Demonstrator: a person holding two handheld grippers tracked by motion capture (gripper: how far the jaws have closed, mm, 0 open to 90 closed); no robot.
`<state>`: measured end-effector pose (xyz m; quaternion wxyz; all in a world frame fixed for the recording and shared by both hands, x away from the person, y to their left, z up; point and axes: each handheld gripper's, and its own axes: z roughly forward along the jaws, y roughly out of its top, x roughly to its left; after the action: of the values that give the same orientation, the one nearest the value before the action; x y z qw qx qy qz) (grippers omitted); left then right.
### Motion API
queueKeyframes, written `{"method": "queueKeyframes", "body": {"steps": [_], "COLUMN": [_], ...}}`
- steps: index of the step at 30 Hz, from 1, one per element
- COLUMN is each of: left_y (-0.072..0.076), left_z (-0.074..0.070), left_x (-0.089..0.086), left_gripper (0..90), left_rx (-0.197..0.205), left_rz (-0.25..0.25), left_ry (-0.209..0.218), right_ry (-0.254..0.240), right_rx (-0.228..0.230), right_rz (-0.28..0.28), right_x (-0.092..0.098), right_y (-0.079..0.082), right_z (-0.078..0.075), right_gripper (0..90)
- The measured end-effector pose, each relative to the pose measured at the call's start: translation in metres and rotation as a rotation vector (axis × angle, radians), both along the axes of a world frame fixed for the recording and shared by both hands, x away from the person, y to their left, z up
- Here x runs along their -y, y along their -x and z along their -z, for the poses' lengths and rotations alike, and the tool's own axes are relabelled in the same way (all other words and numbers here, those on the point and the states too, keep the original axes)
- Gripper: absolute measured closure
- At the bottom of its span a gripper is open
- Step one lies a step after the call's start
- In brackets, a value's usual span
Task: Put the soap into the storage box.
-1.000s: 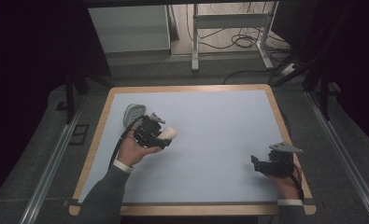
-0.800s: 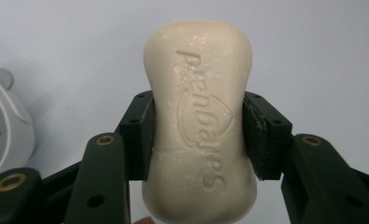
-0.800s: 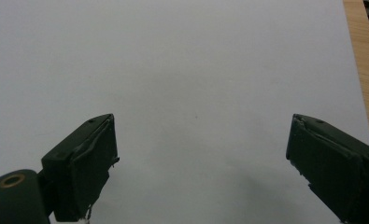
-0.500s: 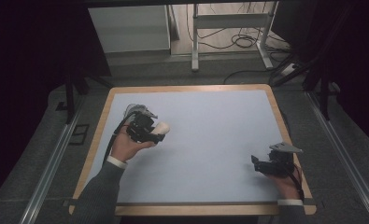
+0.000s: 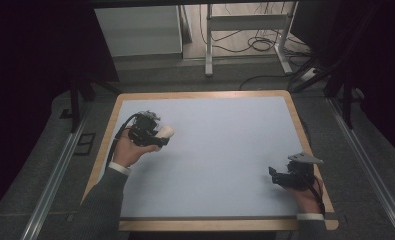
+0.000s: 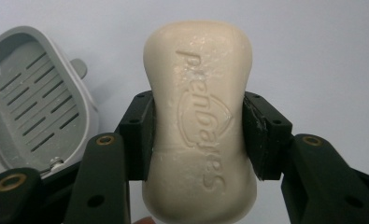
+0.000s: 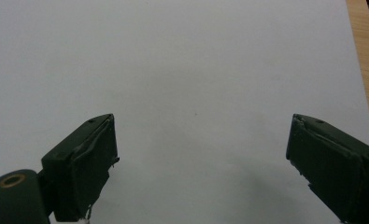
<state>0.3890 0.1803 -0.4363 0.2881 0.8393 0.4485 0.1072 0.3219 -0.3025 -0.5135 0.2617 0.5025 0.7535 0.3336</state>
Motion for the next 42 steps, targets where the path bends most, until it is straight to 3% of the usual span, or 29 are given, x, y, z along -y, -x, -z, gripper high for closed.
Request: {"method": "queueKeyframes", "body": {"steps": [8, 23, 31, 35, 42], "left_y": [-0.016, -0.022, -0.033, -0.042, -0.055], "left_z": [0.006, -0.003, -0.004, 0.000, 0.010], "left_x": [-0.016, -0.024, -0.030, -0.036, -0.042], "left_gripper": [49.6, 49.6, 49.6, 49.6, 49.6], "left_rx": [-0.017, 0.004, 0.004, -0.015, -0.032], "left_rz": [-0.054, -0.095, -0.136, -0.151, -0.208], "left_ry": [-0.002, -0.006, -0.004, 0.021, 0.007], "right_ry": [-0.003, -0.004, -0.004, -0.004, -0.003], "right_rx": [-0.002, -0.005, -0.005, -0.006, -0.009], "right_rz": [0.008, 0.019, 0.016, 0.016, 0.009], "right_x": [0.001, 0.002, 0.001, 0.001, -0.001], "right_y": [-0.001, -0.001, 0.000, -0.001, 0.000], "right_z": [0.001, 0.000, 0.000, 0.001, 0.000], "right_gripper": [8.5, 8.5, 8.5, 8.5, 8.5]}}
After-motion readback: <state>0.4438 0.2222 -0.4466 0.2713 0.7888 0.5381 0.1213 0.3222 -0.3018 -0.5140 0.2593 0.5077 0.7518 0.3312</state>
